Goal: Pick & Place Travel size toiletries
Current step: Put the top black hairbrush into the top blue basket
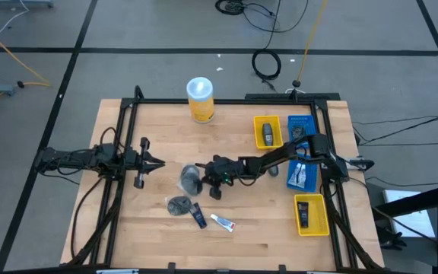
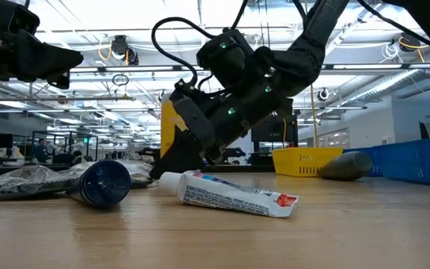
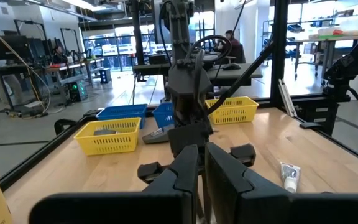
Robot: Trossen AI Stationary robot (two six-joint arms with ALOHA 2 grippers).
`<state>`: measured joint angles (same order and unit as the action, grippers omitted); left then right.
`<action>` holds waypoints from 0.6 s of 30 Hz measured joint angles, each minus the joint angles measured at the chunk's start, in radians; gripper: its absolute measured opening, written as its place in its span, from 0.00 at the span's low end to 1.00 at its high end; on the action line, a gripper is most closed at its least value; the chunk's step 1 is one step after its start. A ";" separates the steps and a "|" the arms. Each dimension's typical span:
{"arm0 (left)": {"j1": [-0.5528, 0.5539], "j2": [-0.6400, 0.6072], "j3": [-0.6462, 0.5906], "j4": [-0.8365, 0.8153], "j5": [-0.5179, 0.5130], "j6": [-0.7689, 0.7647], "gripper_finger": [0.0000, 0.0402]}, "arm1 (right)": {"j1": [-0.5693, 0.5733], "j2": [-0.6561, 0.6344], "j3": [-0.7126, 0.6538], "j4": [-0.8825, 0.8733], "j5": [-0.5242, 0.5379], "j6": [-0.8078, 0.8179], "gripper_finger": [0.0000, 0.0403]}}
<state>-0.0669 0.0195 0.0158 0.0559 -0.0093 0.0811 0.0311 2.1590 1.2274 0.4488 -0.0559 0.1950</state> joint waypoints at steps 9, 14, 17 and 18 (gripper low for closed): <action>0.000 0.000 0.000 0.000 0.000 0.000 0.08 | 0.028 -0.138 -0.001 -0.313 0.151 -0.072 0.01; 0.000 0.000 0.000 0.000 0.000 0.000 0.08 | 0.075 -0.296 -0.002 -0.659 0.429 -0.133 0.00; 0.000 0.000 0.000 0.000 0.000 0.000 0.08 | 0.102 -0.379 -0.002 -0.839 0.618 -0.144 0.00; 0.000 0.000 0.000 0.000 0.000 0.000 0.08 | 0.107 -0.399 -0.002 -0.885 0.680 -0.158 0.00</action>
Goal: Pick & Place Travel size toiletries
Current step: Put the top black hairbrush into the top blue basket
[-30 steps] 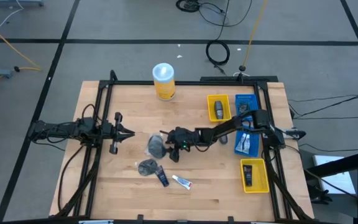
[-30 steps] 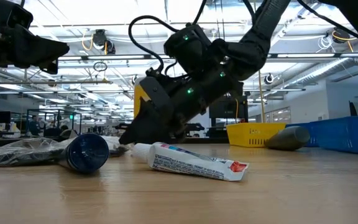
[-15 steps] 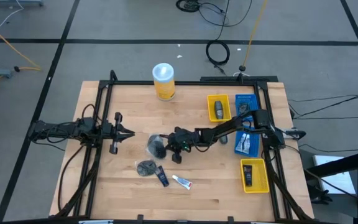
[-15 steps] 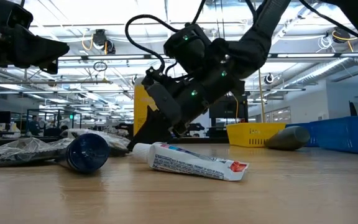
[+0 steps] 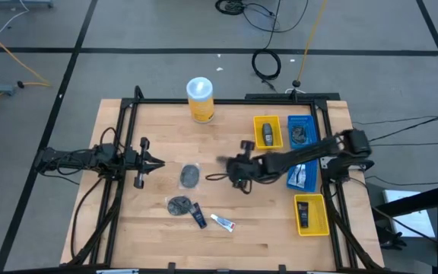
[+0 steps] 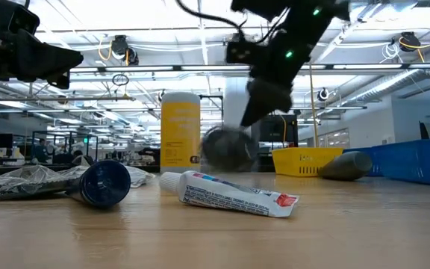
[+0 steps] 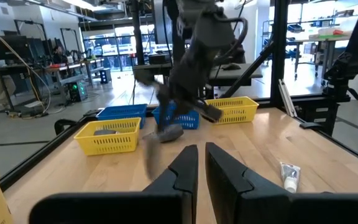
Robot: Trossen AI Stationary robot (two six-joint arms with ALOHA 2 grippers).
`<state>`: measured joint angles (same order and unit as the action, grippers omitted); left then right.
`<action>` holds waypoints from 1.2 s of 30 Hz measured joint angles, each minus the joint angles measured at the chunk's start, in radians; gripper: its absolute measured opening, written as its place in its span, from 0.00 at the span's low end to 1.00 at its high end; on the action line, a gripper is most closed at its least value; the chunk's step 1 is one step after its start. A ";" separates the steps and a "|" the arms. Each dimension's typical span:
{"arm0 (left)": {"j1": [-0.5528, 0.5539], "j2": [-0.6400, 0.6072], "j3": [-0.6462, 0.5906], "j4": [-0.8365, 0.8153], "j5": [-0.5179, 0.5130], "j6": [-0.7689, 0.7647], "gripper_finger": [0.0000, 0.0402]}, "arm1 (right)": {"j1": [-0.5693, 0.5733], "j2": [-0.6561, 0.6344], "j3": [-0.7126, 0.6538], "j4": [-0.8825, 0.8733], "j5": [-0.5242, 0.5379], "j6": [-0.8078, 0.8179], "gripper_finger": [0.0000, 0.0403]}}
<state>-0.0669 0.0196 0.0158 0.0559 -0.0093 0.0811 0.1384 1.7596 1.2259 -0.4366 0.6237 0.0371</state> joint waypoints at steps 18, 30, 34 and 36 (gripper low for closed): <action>0.000 0.000 0.000 0.000 0.000 0.000 0.08 | 0.127 0.103 -0.103 0.107 -0.039 -0.146 0.00; 0.000 0.000 0.000 0.000 0.000 0.000 0.08 | 0.077 0.095 -0.102 0.133 -0.583 0.136 0.22; 0.000 0.000 0.000 0.000 0.000 0.000 0.08 | 0.020 0.095 -0.102 0.200 -0.780 0.152 0.37; 0.000 0.000 0.000 0.000 0.000 0.000 0.08 | -0.006 0.087 -0.102 0.242 -0.891 0.141 0.45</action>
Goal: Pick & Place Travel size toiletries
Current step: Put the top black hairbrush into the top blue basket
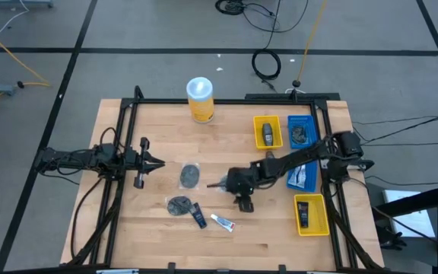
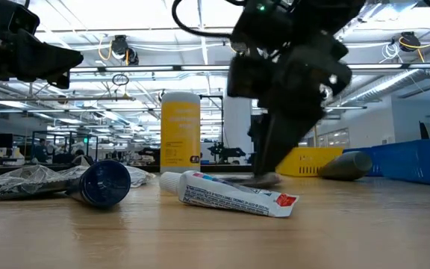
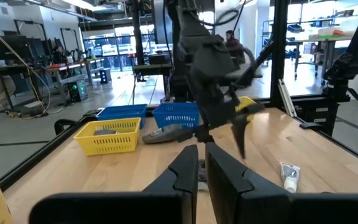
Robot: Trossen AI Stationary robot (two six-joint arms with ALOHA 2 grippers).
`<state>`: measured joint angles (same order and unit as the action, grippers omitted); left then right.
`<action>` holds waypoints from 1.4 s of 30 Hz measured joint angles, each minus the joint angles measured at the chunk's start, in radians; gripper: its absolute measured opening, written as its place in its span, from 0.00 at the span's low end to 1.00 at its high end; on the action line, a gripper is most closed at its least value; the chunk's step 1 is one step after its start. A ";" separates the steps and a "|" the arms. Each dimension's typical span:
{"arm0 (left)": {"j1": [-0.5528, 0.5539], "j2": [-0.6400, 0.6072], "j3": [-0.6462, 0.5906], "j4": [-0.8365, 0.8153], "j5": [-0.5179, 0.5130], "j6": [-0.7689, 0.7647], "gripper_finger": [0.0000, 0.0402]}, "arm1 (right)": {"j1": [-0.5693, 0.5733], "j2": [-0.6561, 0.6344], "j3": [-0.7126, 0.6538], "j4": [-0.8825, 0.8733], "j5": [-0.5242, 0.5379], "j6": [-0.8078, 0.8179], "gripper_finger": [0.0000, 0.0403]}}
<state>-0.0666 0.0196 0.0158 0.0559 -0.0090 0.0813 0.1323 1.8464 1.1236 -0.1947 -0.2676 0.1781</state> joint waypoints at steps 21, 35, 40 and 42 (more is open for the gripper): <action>0.000 0.000 0.000 0.000 0.000 0.000 0.08 | -0.194 -0.028 -0.161 0.246 0.119 -0.020 0.54; 0.000 0.000 0.000 0.000 0.000 0.000 0.08 | -0.170 -0.035 -0.317 0.513 0.106 -0.025 0.10; 0.000 0.000 0.000 0.000 0.000 0.000 0.08 | -0.131 -0.137 -0.319 0.430 0.147 -0.142 0.02; 0.000 0.000 0.000 -0.001 0.000 0.000 0.08 | -0.109 -0.220 -0.320 0.334 0.218 -0.183 0.03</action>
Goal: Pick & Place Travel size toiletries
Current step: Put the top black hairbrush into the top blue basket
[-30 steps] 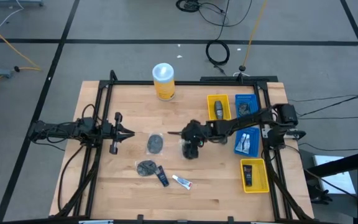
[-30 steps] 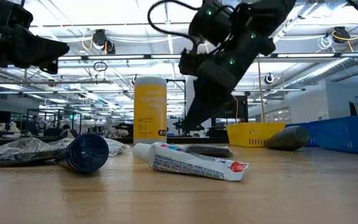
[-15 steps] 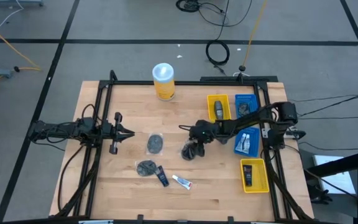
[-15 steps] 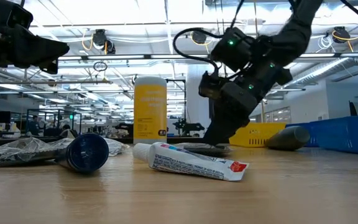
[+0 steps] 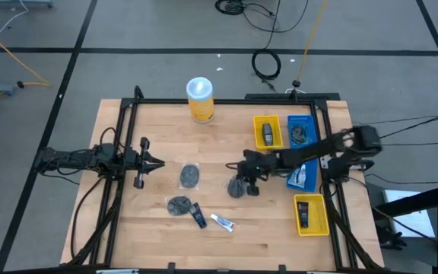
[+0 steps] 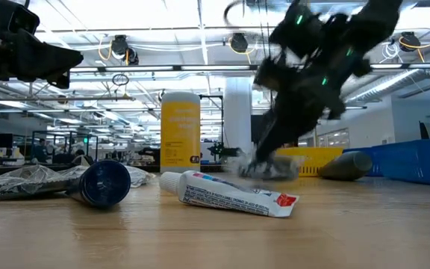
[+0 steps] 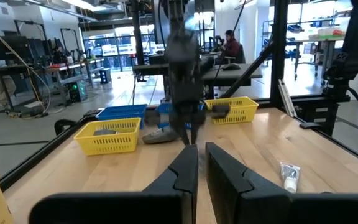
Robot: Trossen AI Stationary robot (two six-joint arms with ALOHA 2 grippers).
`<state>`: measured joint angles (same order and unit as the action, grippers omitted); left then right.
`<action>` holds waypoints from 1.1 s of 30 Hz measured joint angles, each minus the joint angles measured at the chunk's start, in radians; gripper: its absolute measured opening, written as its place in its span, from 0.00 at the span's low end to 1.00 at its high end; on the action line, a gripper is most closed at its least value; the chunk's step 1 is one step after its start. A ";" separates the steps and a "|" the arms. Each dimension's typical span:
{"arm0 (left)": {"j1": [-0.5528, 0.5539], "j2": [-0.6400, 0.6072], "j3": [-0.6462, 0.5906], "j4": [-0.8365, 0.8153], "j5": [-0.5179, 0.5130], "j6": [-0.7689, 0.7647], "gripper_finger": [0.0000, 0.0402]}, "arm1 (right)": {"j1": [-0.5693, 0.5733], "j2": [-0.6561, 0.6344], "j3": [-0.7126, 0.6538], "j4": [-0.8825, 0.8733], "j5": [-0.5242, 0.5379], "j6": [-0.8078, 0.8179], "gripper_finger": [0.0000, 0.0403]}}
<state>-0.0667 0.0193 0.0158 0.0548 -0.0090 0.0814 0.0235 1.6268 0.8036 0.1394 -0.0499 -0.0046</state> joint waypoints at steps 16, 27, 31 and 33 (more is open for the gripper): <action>0.000 0.000 0.000 0.000 0.000 0.000 0.08 | -0.007 -0.604 0.038 -0.924 0.776 -0.686 0.00; 0.000 0.000 0.000 0.001 0.000 0.000 0.08 | -0.369 -0.593 -0.023 -0.952 0.709 -1.151 0.00; 0.000 0.000 0.000 0.001 0.000 0.000 0.08 | -0.455 -0.578 -0.069 -0.906 0.668 -1.221 0.00; 0.000 0.000 0.000 0.001 0.000 0.000 0.08 | -0.489 -0.577 -0.085 -0.879 0.612 -1.242 0.00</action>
<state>-0.0666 0.0194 0.0154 0.0555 -0.0090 0.0813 -0.4658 1.0495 0.7183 -0.7399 0.5620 -1.2469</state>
